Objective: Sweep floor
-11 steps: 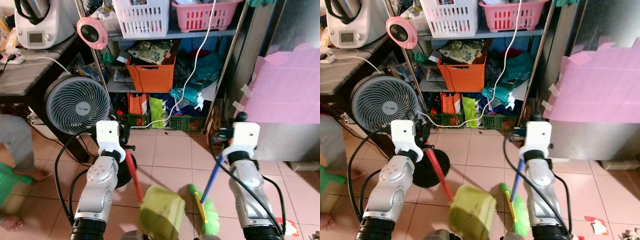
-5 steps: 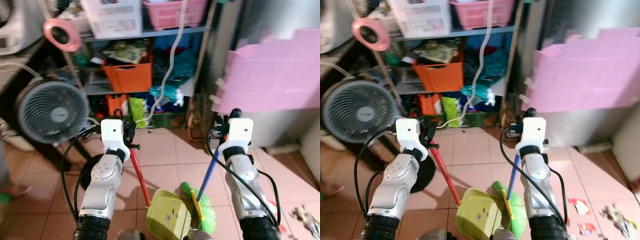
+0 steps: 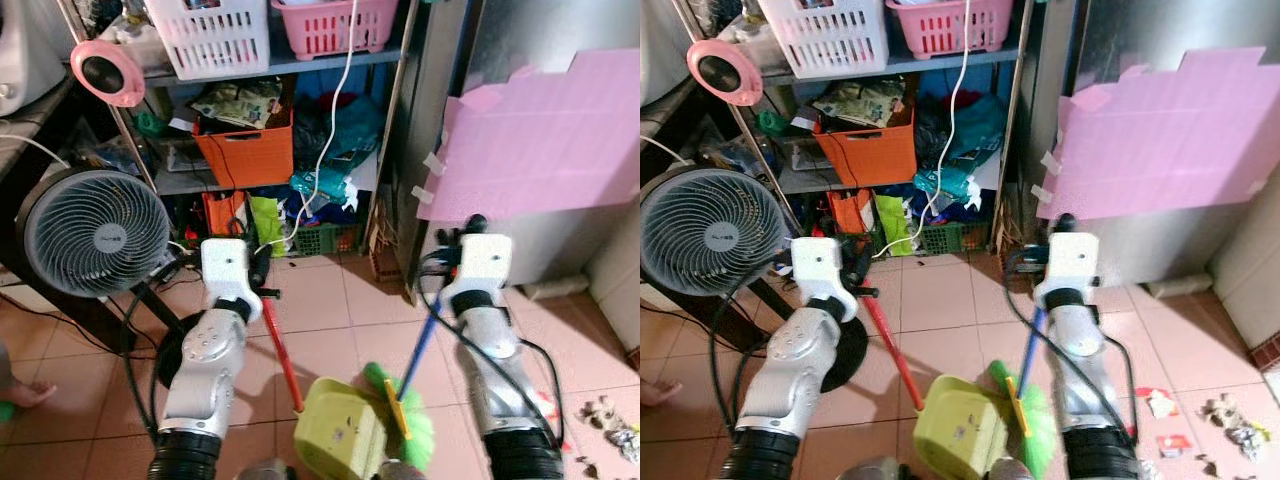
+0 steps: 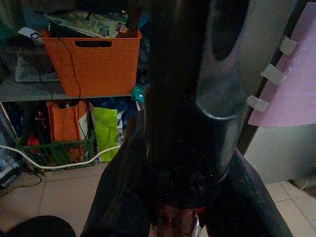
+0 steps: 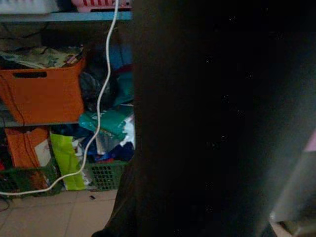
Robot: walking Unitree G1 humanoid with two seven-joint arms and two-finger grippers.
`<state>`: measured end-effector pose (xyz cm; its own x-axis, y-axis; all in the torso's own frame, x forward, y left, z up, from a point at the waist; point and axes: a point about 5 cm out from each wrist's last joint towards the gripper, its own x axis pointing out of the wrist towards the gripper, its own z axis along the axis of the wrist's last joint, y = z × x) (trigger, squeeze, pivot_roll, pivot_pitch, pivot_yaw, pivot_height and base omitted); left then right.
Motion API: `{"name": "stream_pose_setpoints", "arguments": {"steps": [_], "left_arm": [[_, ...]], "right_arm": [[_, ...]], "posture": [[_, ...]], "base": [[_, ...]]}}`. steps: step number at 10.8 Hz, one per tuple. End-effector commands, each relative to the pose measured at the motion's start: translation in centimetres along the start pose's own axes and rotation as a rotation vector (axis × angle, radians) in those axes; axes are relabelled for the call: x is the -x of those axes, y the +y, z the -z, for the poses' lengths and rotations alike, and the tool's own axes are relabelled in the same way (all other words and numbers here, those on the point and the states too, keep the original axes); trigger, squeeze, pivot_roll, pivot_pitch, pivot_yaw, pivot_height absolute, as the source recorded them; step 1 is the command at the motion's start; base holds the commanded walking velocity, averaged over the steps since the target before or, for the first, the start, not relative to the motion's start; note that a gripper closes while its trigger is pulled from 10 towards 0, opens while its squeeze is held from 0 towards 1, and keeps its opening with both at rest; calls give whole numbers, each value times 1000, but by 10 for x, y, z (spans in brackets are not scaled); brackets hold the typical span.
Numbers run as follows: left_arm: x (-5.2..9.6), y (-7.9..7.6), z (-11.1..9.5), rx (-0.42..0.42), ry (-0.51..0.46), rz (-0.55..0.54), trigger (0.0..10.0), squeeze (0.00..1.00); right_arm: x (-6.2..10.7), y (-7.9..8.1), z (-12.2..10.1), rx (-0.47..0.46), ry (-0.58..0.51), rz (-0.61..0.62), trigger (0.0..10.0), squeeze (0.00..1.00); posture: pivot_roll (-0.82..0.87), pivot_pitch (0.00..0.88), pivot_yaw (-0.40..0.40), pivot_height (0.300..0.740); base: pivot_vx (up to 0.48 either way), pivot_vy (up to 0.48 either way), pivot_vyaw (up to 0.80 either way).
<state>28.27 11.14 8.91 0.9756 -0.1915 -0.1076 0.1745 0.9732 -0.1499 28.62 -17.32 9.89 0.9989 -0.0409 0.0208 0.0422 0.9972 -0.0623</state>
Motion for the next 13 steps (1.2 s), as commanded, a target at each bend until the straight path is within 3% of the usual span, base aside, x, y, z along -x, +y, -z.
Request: {"name": "stream_pose_setpoints", "arguments": {"steps": [1, 5, 8, 13], "left_arm": [[-1, 3, -12, 13, -48, -5, 10000, 0], [-2, 3, -11, 10, -43, -11, 10000, 0], [-4, 3, -14, 4, -60, -9, 10000, 0], [-8, 5, -23, 38, -88, -11, 10000, 0]], "right_arm": [[-2, 8, -1, -14, -7, -23, 10000, 0], [-3, 8, -1, -9, -6, -26, 10000, 0], [1, 3, 6, 1, 19, -4, 10000, 0], [-4, 3, 2, 3, 6, -9, 10000, 0]], "posture": [[-83, 0, 95, 740], [-80, 0, 82, 740], [-80, 0, 71, 740], [-85, 0, 78, 740]], "base": [[0, 480, 0], [0, 480, 0], [0, 0, 0], [0, 0, -800]]}}
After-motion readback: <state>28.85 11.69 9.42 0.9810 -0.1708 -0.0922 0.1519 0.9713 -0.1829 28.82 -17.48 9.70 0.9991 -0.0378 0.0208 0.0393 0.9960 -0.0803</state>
